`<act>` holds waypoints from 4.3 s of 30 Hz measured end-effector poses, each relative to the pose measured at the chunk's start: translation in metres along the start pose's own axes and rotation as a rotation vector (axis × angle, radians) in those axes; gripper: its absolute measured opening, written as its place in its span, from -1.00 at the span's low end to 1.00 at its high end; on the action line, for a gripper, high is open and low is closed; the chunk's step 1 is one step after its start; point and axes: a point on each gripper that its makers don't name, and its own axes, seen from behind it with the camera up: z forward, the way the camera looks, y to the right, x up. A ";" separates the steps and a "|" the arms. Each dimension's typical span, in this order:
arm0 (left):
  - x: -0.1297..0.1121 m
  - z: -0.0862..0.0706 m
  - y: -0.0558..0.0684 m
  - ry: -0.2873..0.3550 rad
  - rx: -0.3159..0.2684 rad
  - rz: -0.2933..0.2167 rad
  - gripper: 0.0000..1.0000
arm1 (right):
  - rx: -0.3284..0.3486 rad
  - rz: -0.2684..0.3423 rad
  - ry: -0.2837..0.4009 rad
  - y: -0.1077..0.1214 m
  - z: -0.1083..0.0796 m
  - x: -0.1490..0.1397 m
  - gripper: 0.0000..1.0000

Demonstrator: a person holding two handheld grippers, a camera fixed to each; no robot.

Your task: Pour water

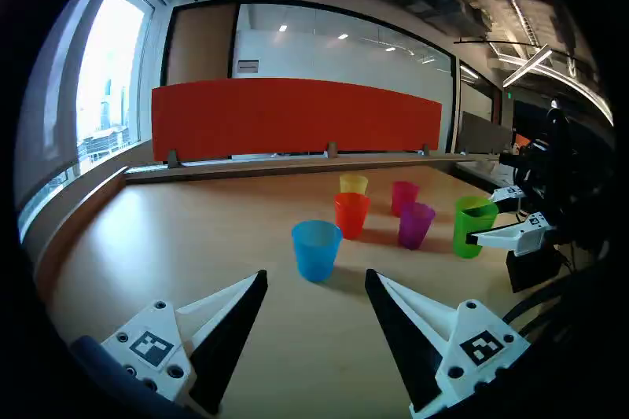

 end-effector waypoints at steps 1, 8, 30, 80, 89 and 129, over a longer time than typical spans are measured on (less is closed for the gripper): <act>0.000 0.000 0.000 -0.001 0.001 0.001 0.84 | 0.008 -0.002 -0.005 0.000 0.001 -0.001 0.73; -0.002 0.003 -0.003 -0.008 0.007 0.004 0.84 | 0.047 -0.012 -0.044 0.002 0.010 -0.010 0.73; -0.002 0.011 0.000 -0.018 0.020 0.005 0.84 | 0.133 -0.050 -0.194 0.006 0.021 -0.051 0.73; -0.003 0.024 -0.004 -0.030 0.018 0.006 0.84 | 0.141 -0.041 -0.253 0.017 0.030 -0.074 0.73; -0.003 0.028 -0.003 -0.033 0.013 0.005 0.84 | 0.137 -0.039 -0.260 0.019 0.030 -0.075 0.73; -0.003 0.022 -0.024 -0.052 0.095 -0.023 0.84 | -0.058 0.025 -0.272 0.039 -0.035 -0.072 1.00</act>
